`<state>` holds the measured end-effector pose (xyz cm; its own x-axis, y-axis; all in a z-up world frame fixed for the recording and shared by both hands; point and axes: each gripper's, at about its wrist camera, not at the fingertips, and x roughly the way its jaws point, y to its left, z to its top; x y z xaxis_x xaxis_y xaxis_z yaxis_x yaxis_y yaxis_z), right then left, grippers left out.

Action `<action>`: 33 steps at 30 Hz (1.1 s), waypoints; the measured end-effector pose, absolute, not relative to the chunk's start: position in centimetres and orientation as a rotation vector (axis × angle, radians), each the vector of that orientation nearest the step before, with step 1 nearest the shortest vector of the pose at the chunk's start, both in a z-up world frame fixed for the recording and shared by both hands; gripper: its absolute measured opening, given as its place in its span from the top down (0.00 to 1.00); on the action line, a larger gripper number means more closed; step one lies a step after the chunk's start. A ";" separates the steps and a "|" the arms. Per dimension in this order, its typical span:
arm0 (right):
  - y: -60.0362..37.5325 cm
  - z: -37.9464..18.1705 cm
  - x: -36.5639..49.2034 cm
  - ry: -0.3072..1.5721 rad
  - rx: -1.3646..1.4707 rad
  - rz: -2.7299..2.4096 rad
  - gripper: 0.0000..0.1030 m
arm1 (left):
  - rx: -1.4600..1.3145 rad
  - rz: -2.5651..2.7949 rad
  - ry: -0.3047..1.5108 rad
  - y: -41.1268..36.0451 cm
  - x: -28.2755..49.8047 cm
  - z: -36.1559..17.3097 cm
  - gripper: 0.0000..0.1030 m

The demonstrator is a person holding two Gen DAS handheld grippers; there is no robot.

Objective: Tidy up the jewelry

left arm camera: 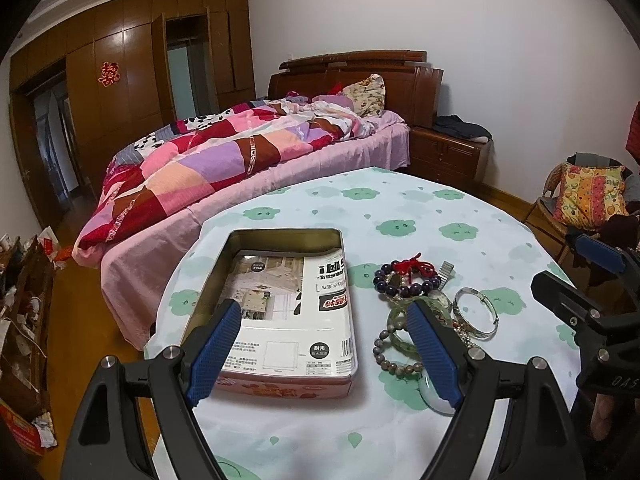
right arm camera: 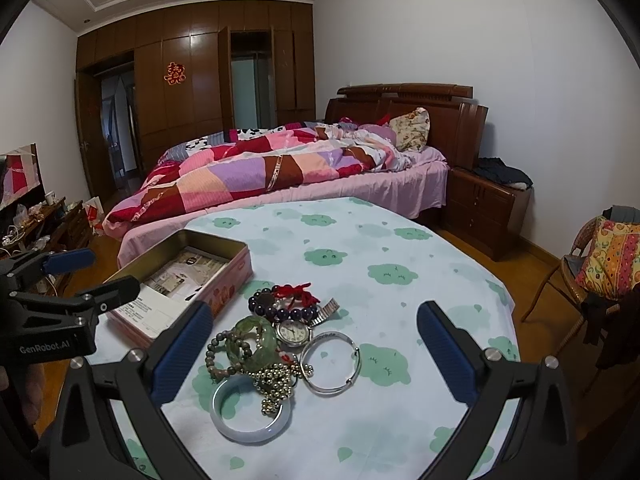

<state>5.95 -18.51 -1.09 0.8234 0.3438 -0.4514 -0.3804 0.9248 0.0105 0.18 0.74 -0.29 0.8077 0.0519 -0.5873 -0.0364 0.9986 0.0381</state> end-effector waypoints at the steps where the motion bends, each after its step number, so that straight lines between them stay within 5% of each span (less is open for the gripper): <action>1: -18.4 -1.0 5.7 0.463 -0.081 0.385 0.00 | 0.026 0.049 0.628 0.8 0.2 -0.3 0.18; 33: -18.7 -0.8 5.6 0.475 -0.074 0.385 0.00 | 0.030 0.058 0.627 0.9 0.2 -0.3 0.18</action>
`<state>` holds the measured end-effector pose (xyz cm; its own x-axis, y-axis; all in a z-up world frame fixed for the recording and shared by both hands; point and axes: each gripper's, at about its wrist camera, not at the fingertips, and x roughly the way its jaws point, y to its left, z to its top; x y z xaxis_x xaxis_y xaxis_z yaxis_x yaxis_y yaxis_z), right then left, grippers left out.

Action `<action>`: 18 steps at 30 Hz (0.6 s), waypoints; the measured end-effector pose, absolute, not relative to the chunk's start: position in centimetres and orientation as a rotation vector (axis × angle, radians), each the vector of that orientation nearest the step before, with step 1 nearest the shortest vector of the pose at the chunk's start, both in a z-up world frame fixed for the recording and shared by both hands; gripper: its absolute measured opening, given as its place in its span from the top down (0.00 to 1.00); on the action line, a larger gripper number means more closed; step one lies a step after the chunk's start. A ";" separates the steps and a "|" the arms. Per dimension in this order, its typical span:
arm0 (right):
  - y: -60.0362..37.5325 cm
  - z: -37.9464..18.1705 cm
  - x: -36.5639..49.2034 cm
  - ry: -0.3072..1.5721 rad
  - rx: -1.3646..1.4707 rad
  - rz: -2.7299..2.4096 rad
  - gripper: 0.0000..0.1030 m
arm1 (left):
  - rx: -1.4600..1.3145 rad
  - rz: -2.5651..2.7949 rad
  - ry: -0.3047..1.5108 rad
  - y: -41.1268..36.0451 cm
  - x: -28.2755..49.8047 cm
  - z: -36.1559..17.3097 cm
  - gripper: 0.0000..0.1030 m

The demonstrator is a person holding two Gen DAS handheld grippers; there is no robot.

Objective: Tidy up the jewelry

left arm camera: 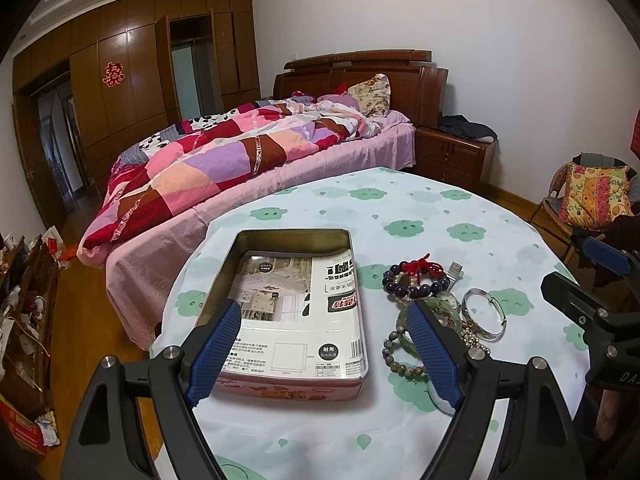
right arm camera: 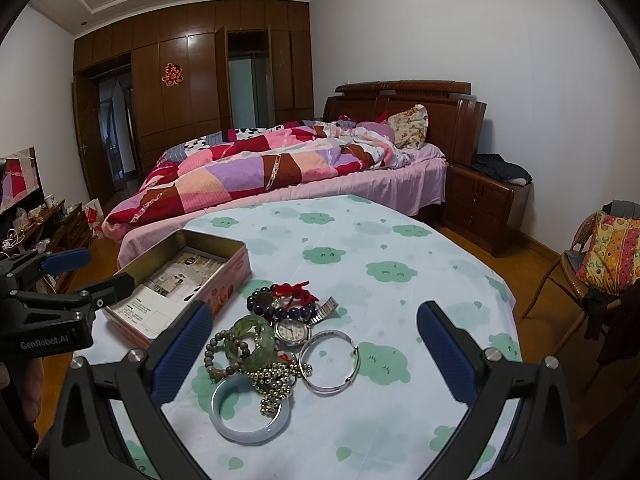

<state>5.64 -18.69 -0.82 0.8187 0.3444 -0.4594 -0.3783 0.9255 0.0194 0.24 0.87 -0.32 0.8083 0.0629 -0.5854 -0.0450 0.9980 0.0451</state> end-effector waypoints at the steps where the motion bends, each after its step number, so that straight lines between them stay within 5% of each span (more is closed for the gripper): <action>1: -18.7 -0.8 5.6 0.474 -0.074 0.385 0.00 | 0.030 0.058 0.628 1.0 0.2 -0.3 0.18; 18: -18.6 -0.9 5.7 0.477 -0.072 0.387 0.00 | 0.030 0.057 0.629 0.8 0.3 -0.3 0.18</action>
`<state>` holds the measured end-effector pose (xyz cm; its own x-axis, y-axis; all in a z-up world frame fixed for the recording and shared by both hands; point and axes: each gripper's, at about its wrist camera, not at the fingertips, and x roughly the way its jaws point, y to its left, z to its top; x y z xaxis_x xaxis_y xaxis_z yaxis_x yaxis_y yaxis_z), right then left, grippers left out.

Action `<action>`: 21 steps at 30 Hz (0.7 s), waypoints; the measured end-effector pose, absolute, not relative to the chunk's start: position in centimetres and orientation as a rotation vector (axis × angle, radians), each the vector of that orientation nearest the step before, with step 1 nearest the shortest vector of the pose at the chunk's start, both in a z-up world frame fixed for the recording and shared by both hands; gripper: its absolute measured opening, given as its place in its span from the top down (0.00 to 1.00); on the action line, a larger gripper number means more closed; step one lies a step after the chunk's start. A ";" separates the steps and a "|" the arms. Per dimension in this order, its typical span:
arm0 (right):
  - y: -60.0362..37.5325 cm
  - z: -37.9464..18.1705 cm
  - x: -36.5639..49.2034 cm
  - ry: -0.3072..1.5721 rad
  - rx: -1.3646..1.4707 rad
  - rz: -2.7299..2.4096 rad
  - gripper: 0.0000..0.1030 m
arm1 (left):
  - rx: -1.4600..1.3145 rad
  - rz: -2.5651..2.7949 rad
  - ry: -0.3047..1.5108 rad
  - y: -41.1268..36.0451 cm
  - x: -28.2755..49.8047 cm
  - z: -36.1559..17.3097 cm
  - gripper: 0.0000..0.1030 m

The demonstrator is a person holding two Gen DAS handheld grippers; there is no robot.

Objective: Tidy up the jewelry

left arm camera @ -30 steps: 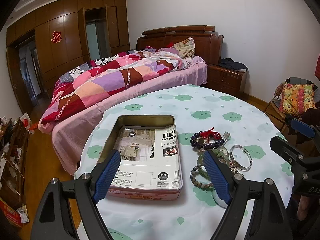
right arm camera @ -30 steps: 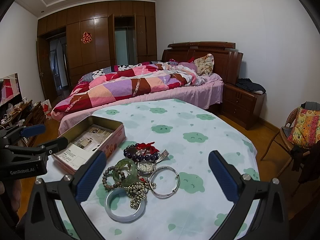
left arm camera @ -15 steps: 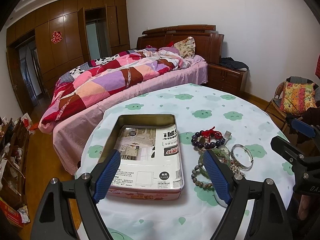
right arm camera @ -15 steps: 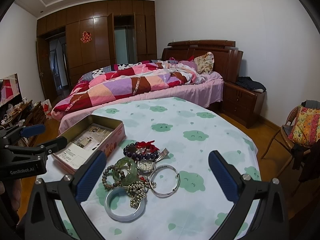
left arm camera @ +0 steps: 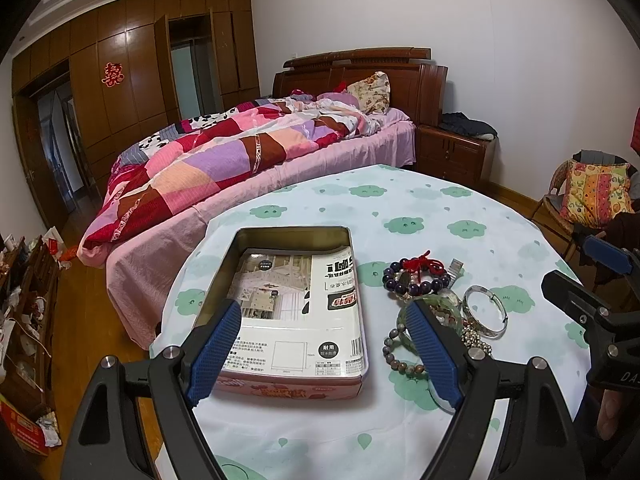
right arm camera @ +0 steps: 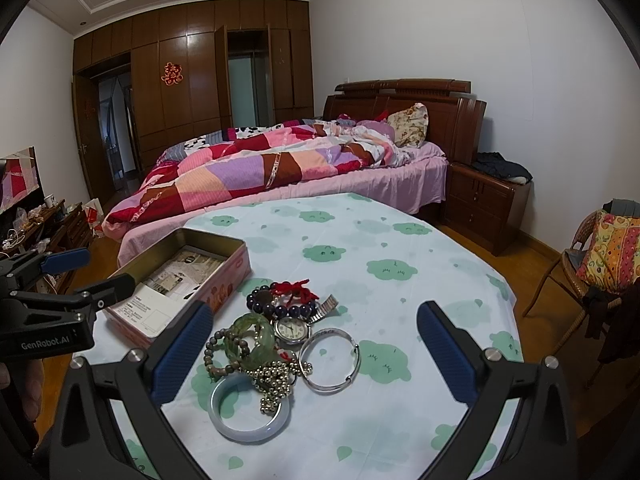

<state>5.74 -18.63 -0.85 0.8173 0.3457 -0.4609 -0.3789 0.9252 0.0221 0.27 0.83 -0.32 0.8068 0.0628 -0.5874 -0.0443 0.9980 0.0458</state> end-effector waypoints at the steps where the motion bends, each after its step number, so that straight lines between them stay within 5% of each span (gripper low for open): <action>1: -18.7 -0.8 5.8 0.478 -0.072 0.387 0.00 | 0.031 0.058 0.630 0.9 0.3 -0.3 0.18; 21: -20.9 -6.2 8.2 0.612 -0.033 0.354 0.00 | -0.027 -0.020 0.723 0.9 1.1 -4.6 0.18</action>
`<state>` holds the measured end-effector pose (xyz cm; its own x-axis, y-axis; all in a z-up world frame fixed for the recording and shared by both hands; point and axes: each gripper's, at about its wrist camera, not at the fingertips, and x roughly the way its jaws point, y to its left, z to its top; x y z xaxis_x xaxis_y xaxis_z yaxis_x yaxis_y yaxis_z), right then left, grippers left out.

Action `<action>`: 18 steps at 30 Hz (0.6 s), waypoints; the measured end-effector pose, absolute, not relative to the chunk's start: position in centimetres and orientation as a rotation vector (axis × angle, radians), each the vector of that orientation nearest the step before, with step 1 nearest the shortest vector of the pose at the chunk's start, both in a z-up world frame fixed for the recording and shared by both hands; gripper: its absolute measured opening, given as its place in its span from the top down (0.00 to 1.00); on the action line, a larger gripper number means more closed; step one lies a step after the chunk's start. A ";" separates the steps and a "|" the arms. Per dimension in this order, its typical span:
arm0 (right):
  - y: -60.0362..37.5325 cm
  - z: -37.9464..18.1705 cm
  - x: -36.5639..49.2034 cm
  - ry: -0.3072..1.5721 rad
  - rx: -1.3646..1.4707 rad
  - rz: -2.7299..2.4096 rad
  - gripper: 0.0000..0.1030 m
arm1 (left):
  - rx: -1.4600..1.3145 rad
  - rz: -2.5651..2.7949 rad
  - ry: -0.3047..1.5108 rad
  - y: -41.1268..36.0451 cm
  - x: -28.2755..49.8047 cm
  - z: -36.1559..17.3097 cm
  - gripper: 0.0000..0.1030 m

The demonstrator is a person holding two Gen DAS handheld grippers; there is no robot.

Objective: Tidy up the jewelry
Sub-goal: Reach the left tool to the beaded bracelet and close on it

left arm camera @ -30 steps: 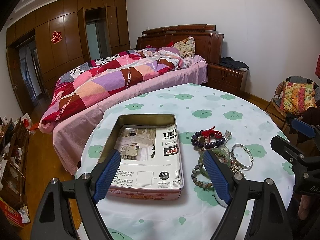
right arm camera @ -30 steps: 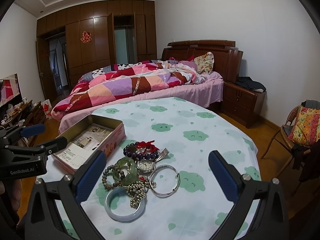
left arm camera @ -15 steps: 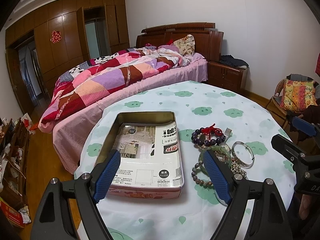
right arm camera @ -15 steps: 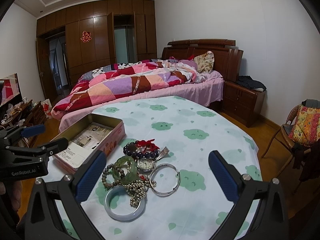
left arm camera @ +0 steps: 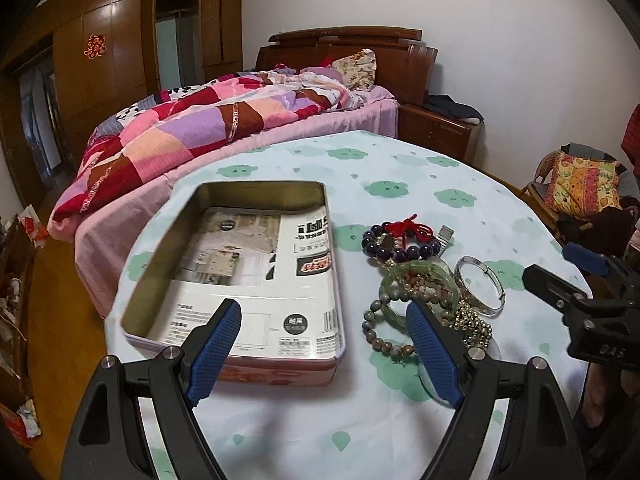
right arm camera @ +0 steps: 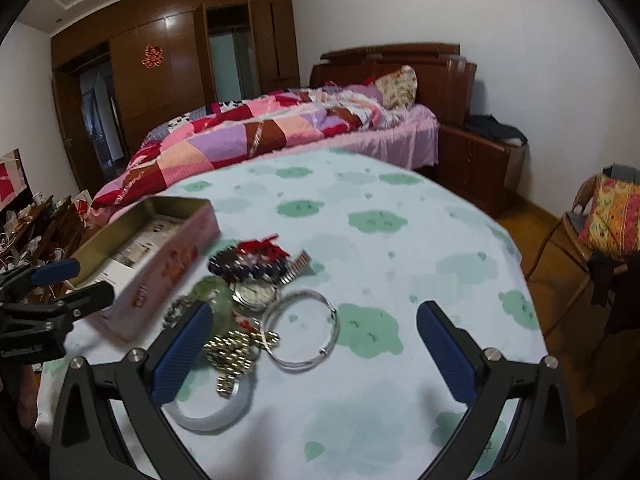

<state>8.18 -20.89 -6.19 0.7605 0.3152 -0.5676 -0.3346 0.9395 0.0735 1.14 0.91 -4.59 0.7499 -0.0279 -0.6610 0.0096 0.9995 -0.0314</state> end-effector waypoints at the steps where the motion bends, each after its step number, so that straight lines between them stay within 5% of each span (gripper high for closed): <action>1: -21.0 -6.4 8.4 0.624 -0.028 0.357 0.03 | -0.023 -0.027 0.722 0.7 1.2 -4.6 0.18; 7: -21.2 -7.9 9.0 0.701 -0.044 0.345 0.26 | 0.032 -0.106 0.722 -2.0 2.9 -3.9 0.18; 12: -22.0 -7.7 9.1 0.703 -0.030 0.334 0.27 | 0.097 -0.165 0.724 -4.8 4.1 -4.0 0.18; 18: -22.3 -7.8 9.1 0.706 -0.020 0.333 0.25 | 0.083 -0.206 0.787 -5.4 4.0 -5.4 0.40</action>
<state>9.13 -22.31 -7.83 0.7105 0.2930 -0.6398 -0.3064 0.9473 0.0935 3.95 -5.39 -5.44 0.6871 -0.1529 -0.7103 0.2148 0.9767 -0.0024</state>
